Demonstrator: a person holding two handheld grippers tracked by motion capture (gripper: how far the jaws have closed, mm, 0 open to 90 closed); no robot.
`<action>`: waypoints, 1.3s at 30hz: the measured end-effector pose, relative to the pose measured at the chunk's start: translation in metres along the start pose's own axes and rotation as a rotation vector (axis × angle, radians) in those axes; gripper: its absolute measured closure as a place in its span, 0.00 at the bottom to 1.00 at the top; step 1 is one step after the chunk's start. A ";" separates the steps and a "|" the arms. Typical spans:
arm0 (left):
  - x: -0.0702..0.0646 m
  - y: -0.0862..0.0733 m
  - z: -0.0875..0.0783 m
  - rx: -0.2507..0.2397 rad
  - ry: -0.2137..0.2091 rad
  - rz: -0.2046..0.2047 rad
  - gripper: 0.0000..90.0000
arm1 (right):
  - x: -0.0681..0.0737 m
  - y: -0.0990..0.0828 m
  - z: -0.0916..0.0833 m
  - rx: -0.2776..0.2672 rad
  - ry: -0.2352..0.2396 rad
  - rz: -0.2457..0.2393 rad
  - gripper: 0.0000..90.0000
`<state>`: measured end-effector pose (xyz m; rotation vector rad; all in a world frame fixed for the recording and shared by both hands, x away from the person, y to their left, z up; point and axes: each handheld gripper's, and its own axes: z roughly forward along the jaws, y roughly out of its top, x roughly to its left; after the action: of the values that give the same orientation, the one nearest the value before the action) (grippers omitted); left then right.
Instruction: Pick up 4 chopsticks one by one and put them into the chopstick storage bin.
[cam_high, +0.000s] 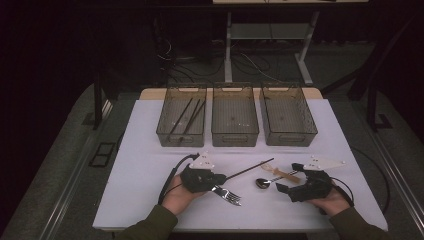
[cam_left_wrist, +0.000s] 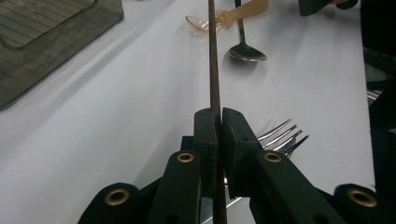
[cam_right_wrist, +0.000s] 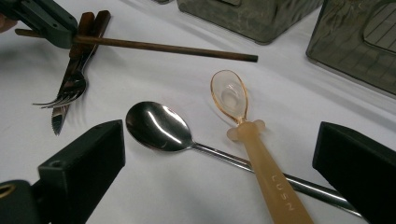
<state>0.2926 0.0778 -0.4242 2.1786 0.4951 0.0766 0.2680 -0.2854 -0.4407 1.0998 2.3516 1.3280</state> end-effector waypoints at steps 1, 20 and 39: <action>0.000 0.000 -0.002 -0.001 -0.001 0.001 0.94 | 0.000 0.000 0.000 -0.004 0.000 0.003 0.03; 0.013 0.000 -0.033 -0.046 0.031 -0.007 0.94 | -0.001 0.001 -0.001 -0.012 0.012 0.004 0.03; 0.033 -0.009 -0.058 -0.096 0.114 -0.057 0.94 | -0.001 0.001 -0.001 -0.009 0.012 0.001 0.03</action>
<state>0.3065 0.1389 -0.3991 2.0729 0.6059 0.1902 0.2686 -0.2865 -0.4395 1.0935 2.3511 1.3484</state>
